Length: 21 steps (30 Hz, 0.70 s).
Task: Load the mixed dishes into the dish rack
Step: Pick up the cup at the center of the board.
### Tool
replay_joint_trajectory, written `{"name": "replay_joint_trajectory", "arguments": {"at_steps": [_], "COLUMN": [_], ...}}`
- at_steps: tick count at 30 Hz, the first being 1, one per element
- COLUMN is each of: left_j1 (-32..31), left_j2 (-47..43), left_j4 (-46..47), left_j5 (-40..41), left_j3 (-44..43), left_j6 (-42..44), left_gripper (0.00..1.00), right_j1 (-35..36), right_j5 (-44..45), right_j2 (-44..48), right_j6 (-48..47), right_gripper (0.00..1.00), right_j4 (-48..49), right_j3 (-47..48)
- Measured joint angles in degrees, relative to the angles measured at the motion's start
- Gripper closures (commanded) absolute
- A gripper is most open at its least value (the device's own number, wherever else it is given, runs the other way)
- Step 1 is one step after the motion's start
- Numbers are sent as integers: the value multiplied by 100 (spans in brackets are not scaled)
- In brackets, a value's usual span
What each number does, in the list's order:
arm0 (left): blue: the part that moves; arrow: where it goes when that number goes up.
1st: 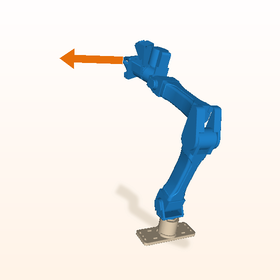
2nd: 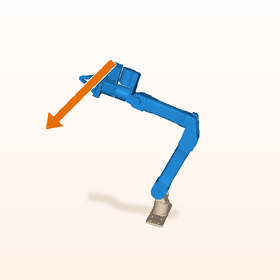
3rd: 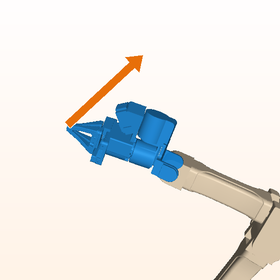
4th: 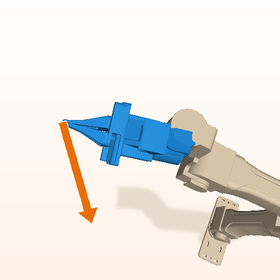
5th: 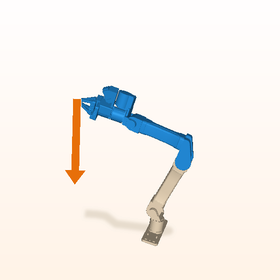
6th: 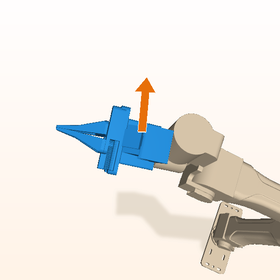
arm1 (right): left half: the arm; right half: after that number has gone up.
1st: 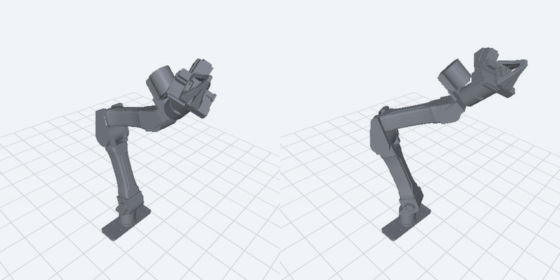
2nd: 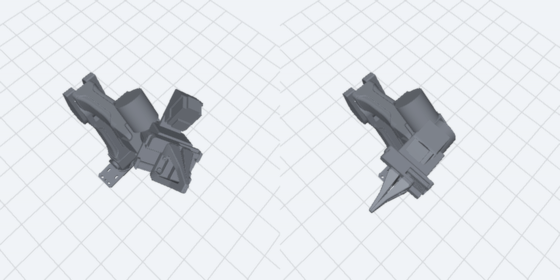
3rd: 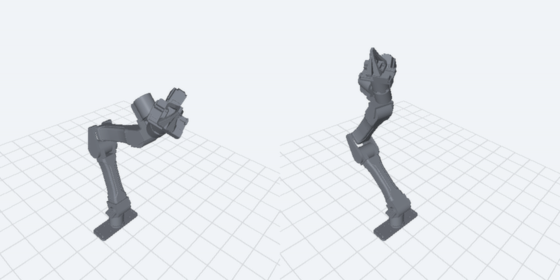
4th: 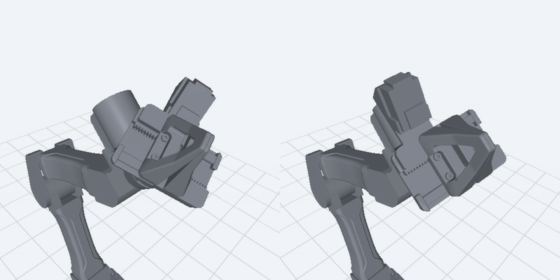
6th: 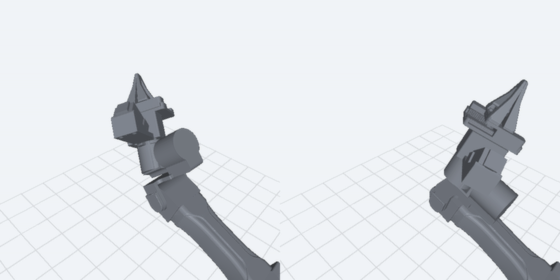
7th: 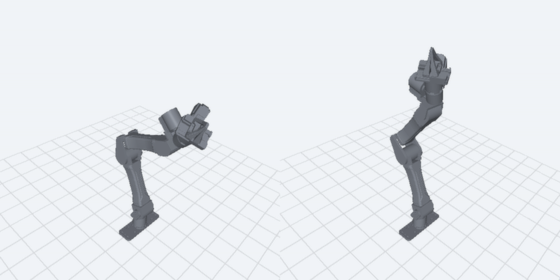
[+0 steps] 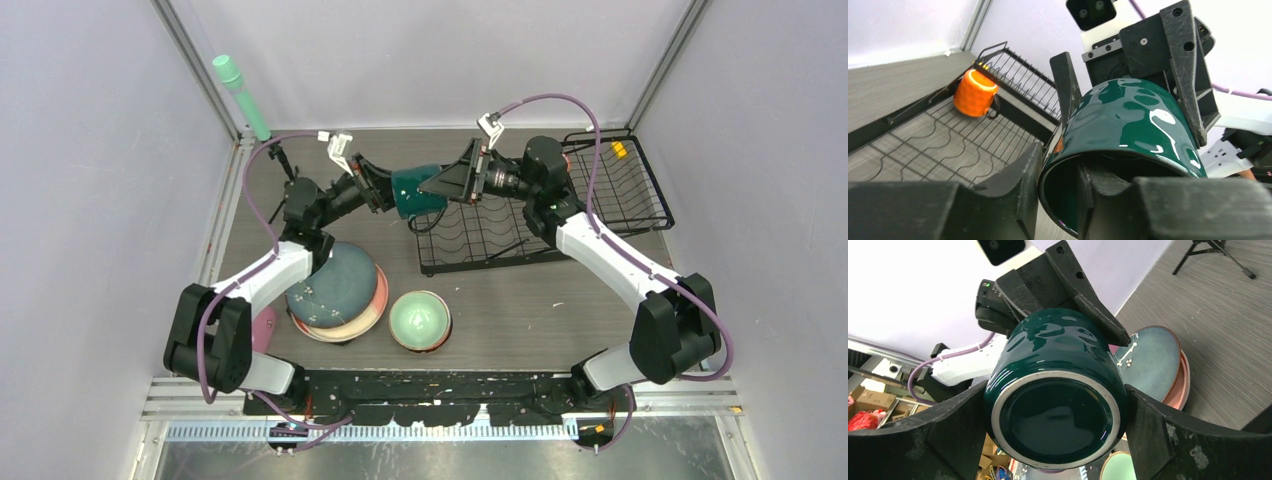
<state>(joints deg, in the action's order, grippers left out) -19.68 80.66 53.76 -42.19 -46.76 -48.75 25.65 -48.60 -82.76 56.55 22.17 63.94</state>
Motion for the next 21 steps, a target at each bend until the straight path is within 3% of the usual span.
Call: {"name": "replay_joint_trajectory", "arguments": {"at_steps": [7,21], "left_j1": [-9,-9], "left_j2": [-79,131], "left_j4": [-951,-2610], "left_j5": [168,573], "left_j3": [-9,-308], "left_j6": [459,1161], "left_gripper": [53,43], "right_j1": [-133,-522], "right_j5": [363,1703], "right_j2": [2,2], "right_j6": [-341,-1198], "right_gripper": [70,71], "right_j4": [-767,-2433], "right_j3": [-2,4]}}
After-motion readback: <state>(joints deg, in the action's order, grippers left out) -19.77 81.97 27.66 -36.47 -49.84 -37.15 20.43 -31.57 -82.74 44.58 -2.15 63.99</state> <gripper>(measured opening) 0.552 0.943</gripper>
